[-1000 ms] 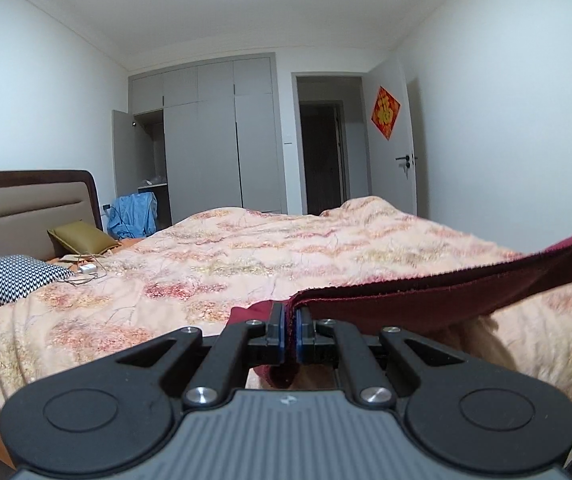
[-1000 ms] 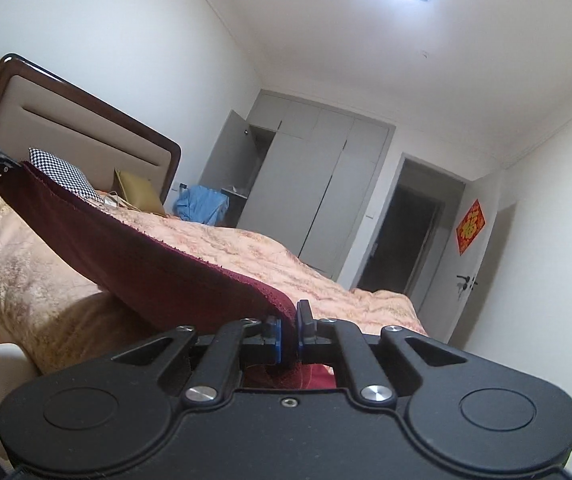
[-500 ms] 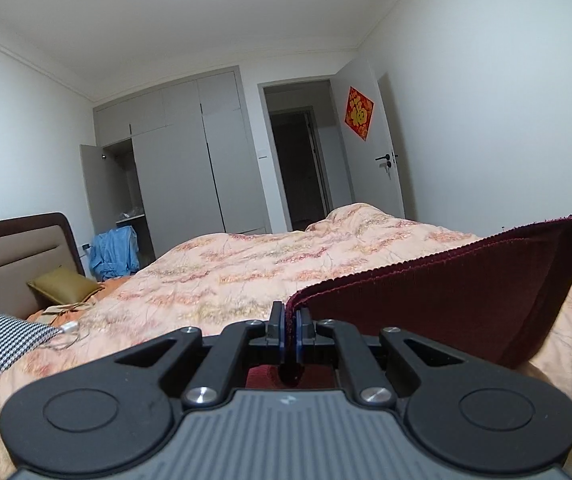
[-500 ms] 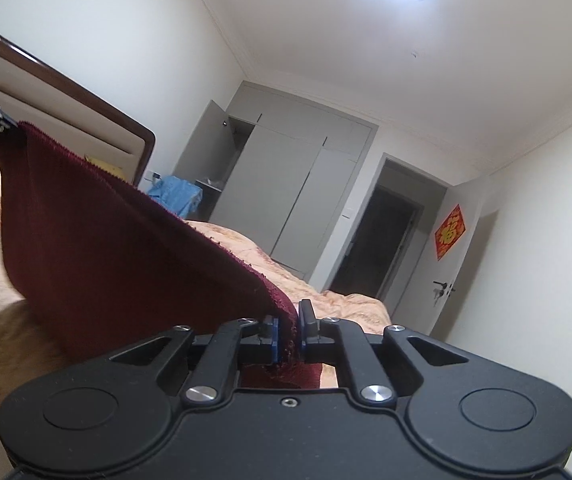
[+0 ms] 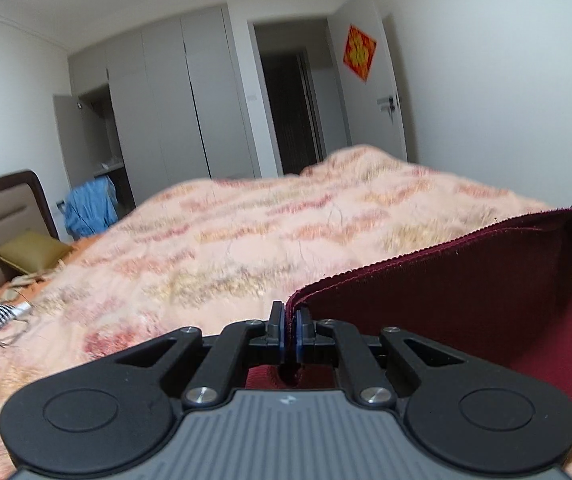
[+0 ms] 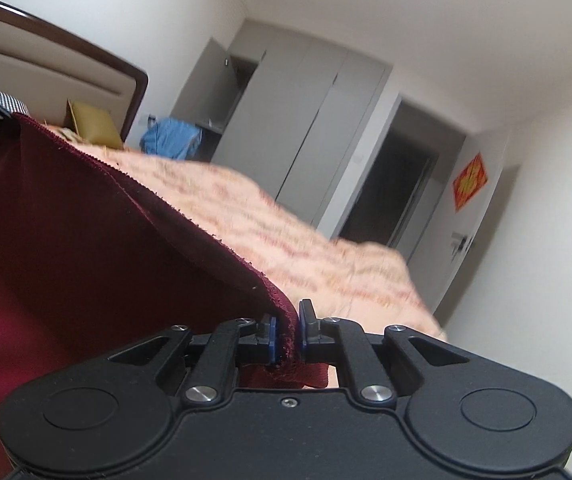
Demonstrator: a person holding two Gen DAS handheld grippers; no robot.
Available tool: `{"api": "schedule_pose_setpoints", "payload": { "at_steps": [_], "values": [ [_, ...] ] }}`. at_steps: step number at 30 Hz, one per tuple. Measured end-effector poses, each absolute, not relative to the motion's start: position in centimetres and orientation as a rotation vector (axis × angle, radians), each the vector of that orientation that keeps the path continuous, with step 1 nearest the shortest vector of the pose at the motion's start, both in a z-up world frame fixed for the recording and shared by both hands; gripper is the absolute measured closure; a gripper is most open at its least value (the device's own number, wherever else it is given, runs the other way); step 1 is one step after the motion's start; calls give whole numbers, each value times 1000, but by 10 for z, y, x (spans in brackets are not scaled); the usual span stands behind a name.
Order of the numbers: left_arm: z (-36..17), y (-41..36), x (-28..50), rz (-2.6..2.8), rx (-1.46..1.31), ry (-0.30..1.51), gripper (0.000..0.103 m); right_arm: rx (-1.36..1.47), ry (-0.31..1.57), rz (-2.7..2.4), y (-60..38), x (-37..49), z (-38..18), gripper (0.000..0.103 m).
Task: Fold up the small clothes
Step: 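Lift the hem with both grippers and fold it toward the collar, then lay the hem down on the sweater and open both grippers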
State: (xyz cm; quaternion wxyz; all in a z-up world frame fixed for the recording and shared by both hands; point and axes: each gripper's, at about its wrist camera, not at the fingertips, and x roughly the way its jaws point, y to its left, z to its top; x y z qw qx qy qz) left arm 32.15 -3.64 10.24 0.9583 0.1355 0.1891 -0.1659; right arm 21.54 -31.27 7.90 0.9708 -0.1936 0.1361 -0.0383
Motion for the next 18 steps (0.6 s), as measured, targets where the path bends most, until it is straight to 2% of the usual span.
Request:
{"api": "schedule_pose_setpoints", "payload": {
  "at_steps": [10,13,15,16,17,18],
  "values": [
    [22,-38,406,-340,200,569,97,-407,439,-53,-309,294,21,91],
    [8,-37,413,-342,184,603,96,-399,476,-47,-310,304,7,83],
    [2,-36,417,-338,171,629,89,-385,498,-51,-314,311,1,73],
    [-1,-36,418,-339,162,639,79,-372,509,-51,-315,313,-1,71],
    [-1,-37,416,-332,154,647,61,-359,520,-52,-317,316,-2,62],
    [-2,-36,417,-323,147,649,53,-346,525,-55,-319,318,-4,51]
  ]
}}
